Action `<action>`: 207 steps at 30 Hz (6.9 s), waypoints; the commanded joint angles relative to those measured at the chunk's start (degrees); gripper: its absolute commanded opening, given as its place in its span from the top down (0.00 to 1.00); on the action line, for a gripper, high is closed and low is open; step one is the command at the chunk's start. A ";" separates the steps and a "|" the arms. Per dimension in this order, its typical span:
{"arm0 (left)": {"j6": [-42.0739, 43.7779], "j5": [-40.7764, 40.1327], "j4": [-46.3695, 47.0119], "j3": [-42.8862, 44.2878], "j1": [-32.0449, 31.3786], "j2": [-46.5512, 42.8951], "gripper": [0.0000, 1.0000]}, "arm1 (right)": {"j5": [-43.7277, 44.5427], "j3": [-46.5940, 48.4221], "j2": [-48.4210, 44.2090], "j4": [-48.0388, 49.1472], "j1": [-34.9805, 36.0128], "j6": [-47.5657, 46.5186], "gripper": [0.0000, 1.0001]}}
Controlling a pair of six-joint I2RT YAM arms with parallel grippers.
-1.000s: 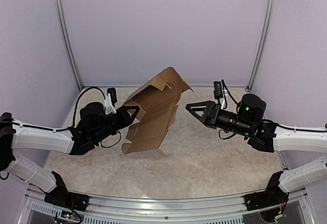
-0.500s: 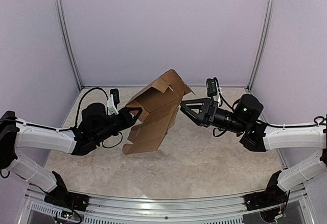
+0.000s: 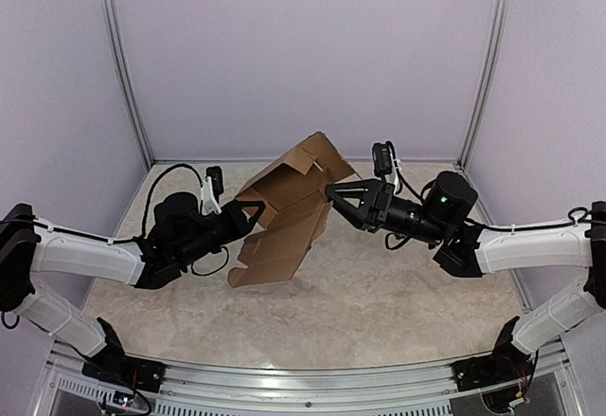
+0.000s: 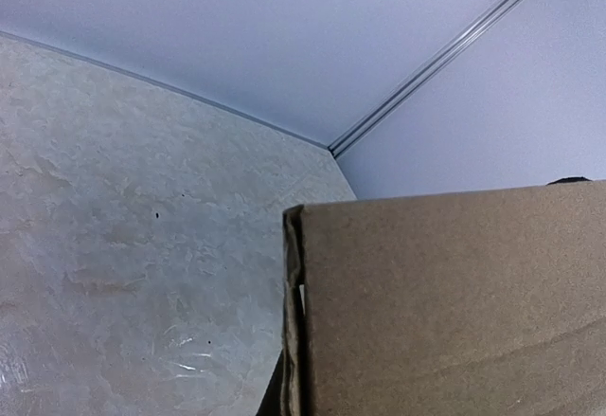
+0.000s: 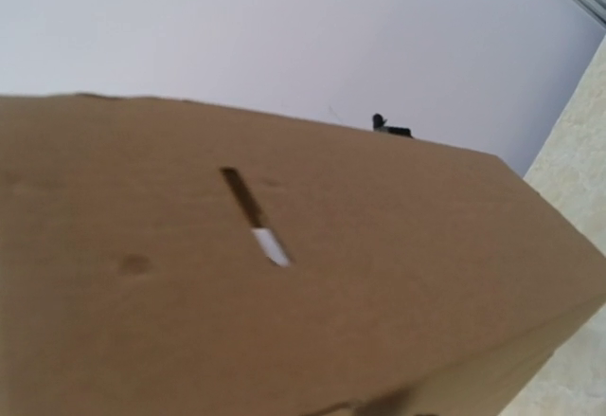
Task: Fold the paper box
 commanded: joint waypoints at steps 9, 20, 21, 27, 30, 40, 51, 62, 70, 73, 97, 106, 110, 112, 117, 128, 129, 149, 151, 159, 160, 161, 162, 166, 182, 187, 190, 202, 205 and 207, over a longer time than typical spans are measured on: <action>5.49 -3.19 -3.90 1.36 -2.68 -1.21 1.00 | -1.07 1.76 3.52 1.66 1.05 0.70 0.67; 12.75 -9.10 -10.87 4.22 -5.87 -3.65 1.00 | -0.49 0.55 2.65 -0.47 1.37 -0.96 0.84; 13.00 -9.20 -10.97 4.30 -5.96 -3.72 1.00 | -0.45 0.53 2.51 -0.71 1.37 -1.13 0.84; 14.03 -10.99 -11.98 4.04 -6.28 -4.47 1.00 | 0.97 -0.19 -0.98 -5.51 1.37 -4.75 0.57; 14.27 -11.72 -12.31 3.48 -6.04 -5.38 1.00 | 2.80 -1.26 -4.49 -10.56 1.37 -8.32 0.56; 15.83 -12.67 -14.06 1.98 -4.27 -8.57 1.00 | 9.40 -3.67 -19.10 -34.79 1.37 -23.74 0.48; 21.18 -11.57 -19.45 2.12 -2.88 -10.70 1.00 | 9.07 2.34 -29.05 -57.56 1.41 -42.16 0.42; 26.19 -5.68 -21.75 0.98 -2.28 -12.03 1.00 | 10.67 9.95 -28.17 -67.62 1.37 -54.89 0.46; 26.55 -3.54 -21.75 1.35 -2.28 -11.06 1.00 | 4.52 12.75 -21.02 -65.70 1.44 -56.46 0.46; 26.81 -3.78 -21.66 1.29 -2.31 -10.54 1.00 | 2.95 13.30 -18.63 -64.08 1.51 -55.61 0.46; 26.20 -6.07 -23.65 2.11 -1.82 -8.24 1.00 | 9.55 16.96 -9.07 -62.04 8.73 -56.09 0.43; 25.38 -7.50 -25.04 2.65 -1.86 -8.40 1.00 | 18.73 17.78 -5.24 -59.27 12.70 -55.41 0.41; 24.50 -8.94 -26.14 3.35 -2.24 -8.06 1.00 | 25.22 18.46 -2.85 -57.89 14.43 -55.05 0.40; 24.41 -10.23 -27.26 4.03 -2.74 -7.71 1.00 | 28.63 18.93 -1.87 -57.19 15.28 -54.91 0.40; 24.86 -14.46 -30.61 6.30 -4.67 -6.77 1.00 | 37.40 18.80 0.05 -53.23 16.41 -52.80 0.41; 21.19 -19.80 -35.81 9.95 -6.93 -4.97 1.00 | 48.44 19.67 5.43 -47.24 17.98 -50.12 0.48; 20.76 -20.25 -36.19 10.21 -7.04 -4.97 1.00 | 49.30 19.47 5.90 -46.44 18.12 -49.60 0.49; 16.07 -21.20 -39.35 13.30 -8.98 -2.03 1.00 | 66.47 24.61 18.51 -35.49 21.64 -48.33 0.81; 16.23 -21.13 -39.23 13.50 -9.24 -1.57 1.00 | 68.74 25.66 20.11 -34.59 22.14 -49.19 0.84; 15.02 -21.58 -39.87 14.14 -9.53 -0.40 1.00 | 73.60 28.65 25.02 -31.48 23.52 -50.44 1.00; 14.74 -21.77 -40.00 14.24 -9.61 -0.40 1.00 | 74.11 28.65 25.37 -30.79 23.77 -50.62 1.00; 14.56 -21.92 -40.24 14.37 -9.62 -0.43 1.00 | 74.65 28.78 25.65 -30.27 24.02 -50.78 1.00; 14.38 -22.26 -40.47 14.49 -9.62 -0.40 1.00 | 75.20 29.01 25.91 -30.00 24.23 -50.89 1.00; 14.47 -22.34 -40.55 14.97 -9.60 -0.34 0.99 | 76.64 30.73 27.06 -30.89 24.65 -51.36 1.00; 14.70 -23.35 -41.35 14.90 -9.61 -1.03 0.56 | 78.14 31.58 28.26 -35.39 23.45 -51.21 1.00; 14.73 -23.70 -43.61 14.08 -9.55 -2.72 0.46 | 76.03 31.25 28.81 -36.48 21.37 -49.89 1.00; 15.03 -23.26 -43.55 12.12 -9.62 -5.11 0.39 | 74.25 30.81 29.13 -36.43 19.85 -50.21 1.00; 20.53 -18.32 -46.50 6.04 -8.57 -16.23 0.19 | 58.01 21.74 27.32 -25.85 13.33 -54.26 1.00; 21.08 -18.34 -48.37 5.52 -8.35 -19.08 0.19 | 55.13 20.21 27.17 -24.45 11.95 -54.10 1.00; 21.53 -18.01 -49.18 5.34 -8.26 -20.82 0.19 | 53.91 18.75 26.99 -22.43 11.42 -54.47 1.00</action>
